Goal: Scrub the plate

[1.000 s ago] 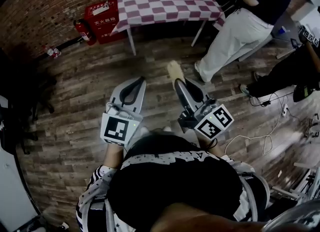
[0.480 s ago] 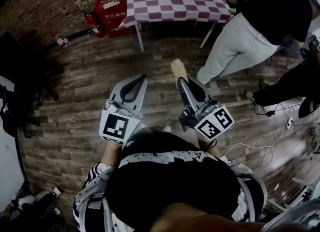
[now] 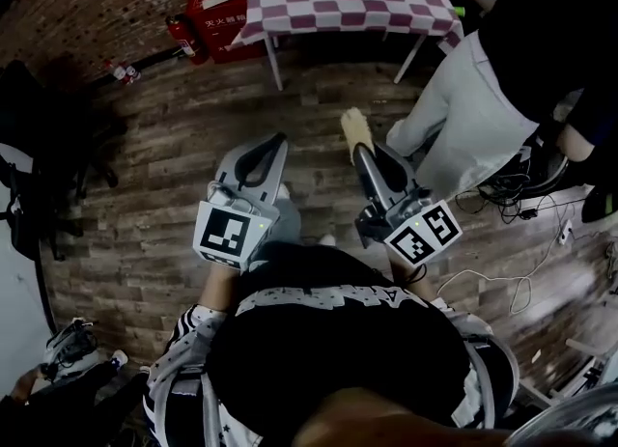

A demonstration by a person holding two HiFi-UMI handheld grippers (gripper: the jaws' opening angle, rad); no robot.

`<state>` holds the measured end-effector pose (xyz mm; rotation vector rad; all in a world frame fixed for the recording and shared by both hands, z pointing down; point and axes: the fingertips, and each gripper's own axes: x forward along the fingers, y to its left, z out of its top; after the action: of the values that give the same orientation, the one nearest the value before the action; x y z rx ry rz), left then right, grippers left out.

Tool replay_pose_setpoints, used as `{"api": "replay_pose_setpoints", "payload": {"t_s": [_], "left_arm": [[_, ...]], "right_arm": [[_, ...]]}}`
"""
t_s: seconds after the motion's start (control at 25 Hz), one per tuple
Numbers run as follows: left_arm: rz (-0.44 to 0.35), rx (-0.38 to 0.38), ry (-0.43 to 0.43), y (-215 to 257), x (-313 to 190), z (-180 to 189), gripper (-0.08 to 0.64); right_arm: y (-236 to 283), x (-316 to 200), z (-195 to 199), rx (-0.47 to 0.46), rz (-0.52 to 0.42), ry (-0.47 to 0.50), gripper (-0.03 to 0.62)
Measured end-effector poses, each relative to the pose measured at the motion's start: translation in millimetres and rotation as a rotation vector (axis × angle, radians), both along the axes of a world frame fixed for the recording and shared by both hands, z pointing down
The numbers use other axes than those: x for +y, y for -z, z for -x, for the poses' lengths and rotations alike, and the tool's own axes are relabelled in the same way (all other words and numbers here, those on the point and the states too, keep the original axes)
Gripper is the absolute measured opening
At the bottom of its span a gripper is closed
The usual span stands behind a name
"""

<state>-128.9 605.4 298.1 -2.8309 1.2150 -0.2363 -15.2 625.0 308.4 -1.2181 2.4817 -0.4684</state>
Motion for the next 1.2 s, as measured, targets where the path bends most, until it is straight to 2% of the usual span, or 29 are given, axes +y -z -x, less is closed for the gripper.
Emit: {"api": "replay_pose_setpoints", "payload": {"t_s": [0.32,0.88,1.0,1.2], "left_arm": [[-0.006,0.065,-0.107,1,-59,-19,0.014],[0.004,0.073,-0.076,-4,-169,27,0.014],[-0.014,0.054,-0.093,-2,-188,30,0.014],[-0.025,0.065,-0.162,-2,-223,31,0.014]], "right_arm": [[7,-47,-11,0.049,-0.005,-0.1,0.054],[12,-161,29,0.071,0.006,-0.091,0.054],[15,-182,36,0.087,0.009,-0.087,0.054],[16,-214,44,0.104,0.01,-0.13,0.054]]}}
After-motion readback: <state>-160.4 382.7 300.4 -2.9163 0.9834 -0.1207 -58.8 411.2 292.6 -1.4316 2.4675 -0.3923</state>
